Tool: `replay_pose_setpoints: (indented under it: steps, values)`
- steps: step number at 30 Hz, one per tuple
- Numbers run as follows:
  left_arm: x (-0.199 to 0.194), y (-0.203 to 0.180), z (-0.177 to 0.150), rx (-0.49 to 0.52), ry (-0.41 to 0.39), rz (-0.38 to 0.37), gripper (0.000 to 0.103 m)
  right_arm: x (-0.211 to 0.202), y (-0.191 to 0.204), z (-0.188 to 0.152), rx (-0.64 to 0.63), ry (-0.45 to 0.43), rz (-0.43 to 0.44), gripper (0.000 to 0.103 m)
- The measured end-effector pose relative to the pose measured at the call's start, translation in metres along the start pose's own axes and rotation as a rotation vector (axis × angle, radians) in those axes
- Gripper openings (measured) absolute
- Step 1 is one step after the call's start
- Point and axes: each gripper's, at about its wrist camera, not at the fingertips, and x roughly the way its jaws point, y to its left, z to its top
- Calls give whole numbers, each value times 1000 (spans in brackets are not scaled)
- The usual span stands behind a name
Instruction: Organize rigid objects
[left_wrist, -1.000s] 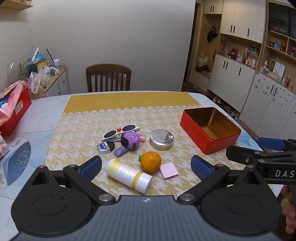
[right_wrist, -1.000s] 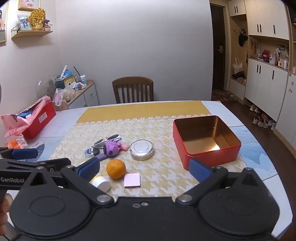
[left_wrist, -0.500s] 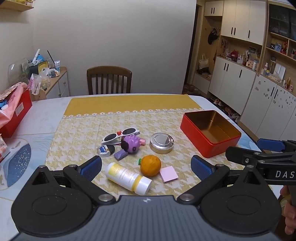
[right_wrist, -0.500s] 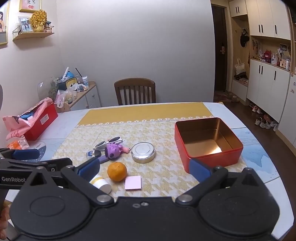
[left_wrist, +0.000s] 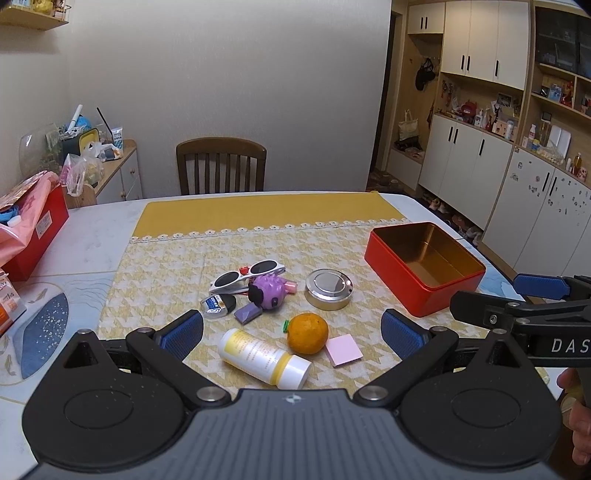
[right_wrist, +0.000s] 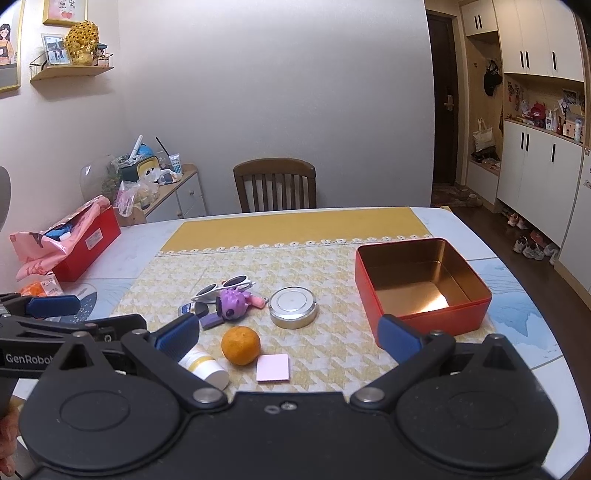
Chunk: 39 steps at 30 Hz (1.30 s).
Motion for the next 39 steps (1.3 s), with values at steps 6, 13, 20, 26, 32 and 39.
replay_pose_setpoints:
  steps: [6,13,20,26,32,39]
  values:
    - [-1,2,1,-1,-7,-6,103,-2,2,2,-10,-11,8,103]
    - [-1,2,1,8,-7,-2,103,-1,5,2,-34,-22,12,103]
    - [-2,2,3,19,-30,4,103,-2,7,4,-51,-38,24,103]
    - [-2,4,4,13,-41,1,103,-1,7,5,-61,-44,30,103]
    - [0,8,5,-2,-47,-11,103,1,11,6,-82,-46,29,103]
    - [6,9,4,2,-26,-5,103,4,13,7,-90,-39,27,103]
